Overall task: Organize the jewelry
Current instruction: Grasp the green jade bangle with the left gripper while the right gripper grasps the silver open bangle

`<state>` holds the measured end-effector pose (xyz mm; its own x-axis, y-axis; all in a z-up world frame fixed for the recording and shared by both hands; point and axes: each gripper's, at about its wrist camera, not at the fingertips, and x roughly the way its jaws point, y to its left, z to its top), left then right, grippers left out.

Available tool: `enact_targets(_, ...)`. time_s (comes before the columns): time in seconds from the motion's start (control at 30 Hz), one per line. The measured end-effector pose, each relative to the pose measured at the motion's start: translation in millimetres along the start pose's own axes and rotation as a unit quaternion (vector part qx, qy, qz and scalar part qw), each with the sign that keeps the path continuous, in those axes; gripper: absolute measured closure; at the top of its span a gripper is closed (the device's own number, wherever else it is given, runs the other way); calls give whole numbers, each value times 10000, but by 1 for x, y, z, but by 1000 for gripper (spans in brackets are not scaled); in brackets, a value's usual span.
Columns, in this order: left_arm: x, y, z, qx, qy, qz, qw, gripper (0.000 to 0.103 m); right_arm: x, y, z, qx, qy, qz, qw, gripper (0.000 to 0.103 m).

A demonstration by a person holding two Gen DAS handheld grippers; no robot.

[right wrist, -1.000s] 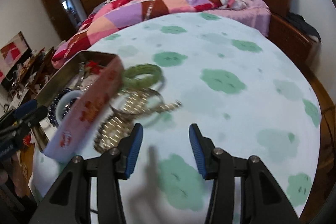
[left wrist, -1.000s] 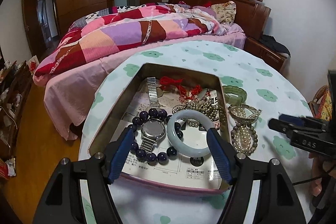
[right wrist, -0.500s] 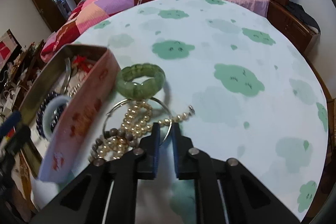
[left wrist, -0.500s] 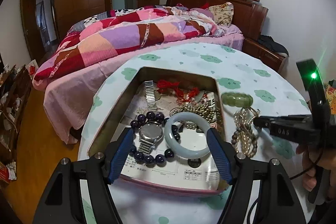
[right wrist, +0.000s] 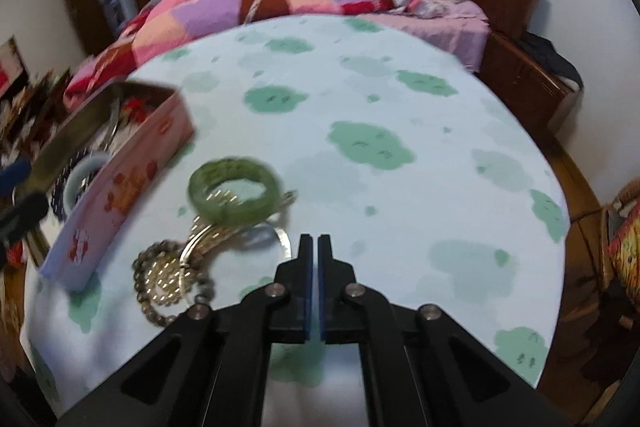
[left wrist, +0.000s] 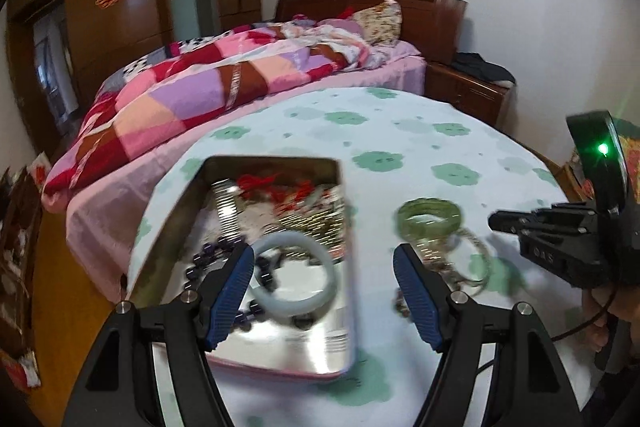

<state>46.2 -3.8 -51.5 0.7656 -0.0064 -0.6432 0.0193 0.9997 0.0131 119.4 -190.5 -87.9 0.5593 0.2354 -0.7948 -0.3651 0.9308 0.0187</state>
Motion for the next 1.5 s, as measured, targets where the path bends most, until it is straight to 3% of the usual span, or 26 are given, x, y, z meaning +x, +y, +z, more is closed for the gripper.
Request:
enact_targets(0.13,5,-24,7,258,16,-153,9995,31,5,-14,-2,75,-2,-192,9998,100)
enact_targets(0.23,17,-36,14,361,116,-328,9987,31,7,-28,-6,437,-19,242,9988,99)
enact_targets(0.3,26,-39,18,325,241,-362,9985,31,8,-34,-7,716,27,523,9961,82)
enact_targets(0.33,32,-36,22,208,303,-374,9986,31,7,-34,-7,774,39,645,9949,60)
enact_targets(0.37,35,-34,25,121,318,-307,9989,31,6,-31,-8,786,17,738,9942,49)
enact_targets(0.53,36,-17,37,-189,287,-198,9992,31,10,-3,-9,354,123,606,9975,64)
enact_targets(0.63,38,-20,40,-137,324,-294,9989,31,19,8,-8,26,126,354,9993,65)
enact_targets(0.7,43,-27,41,-52,386,-396,9985,31,20,11,-8,-161,124,140,9997,81)
enact_targets(0.73,46,-30,42,-17,403,-407,9984,31,20,10,-9,-211,125,146,9996,100)
enact_targets(0.97,60,-56,39,300,607,-625,9957,31,14,-13,-17,-118,61,-143,9998,99)
enact_targets(1.07,69,-65,37,387,794,-779,9930,45,12,-17,-20,-171,16,-301,9994,99)
enact_targets(1.33,101,-72,32,244,1221,-899,9881,48,10,-16,-25,-308,-168,-447,9984,99)
enact_targets(1.4,107,-71,31,271,1249,-848,9882,58,10,-17,-25,-286,-173,-418,9986,99)
enact_targets(1.5,106,-74,30,333,1213,-915,9878,91,11,-17,-25,-288,-180,-422,9985,99)
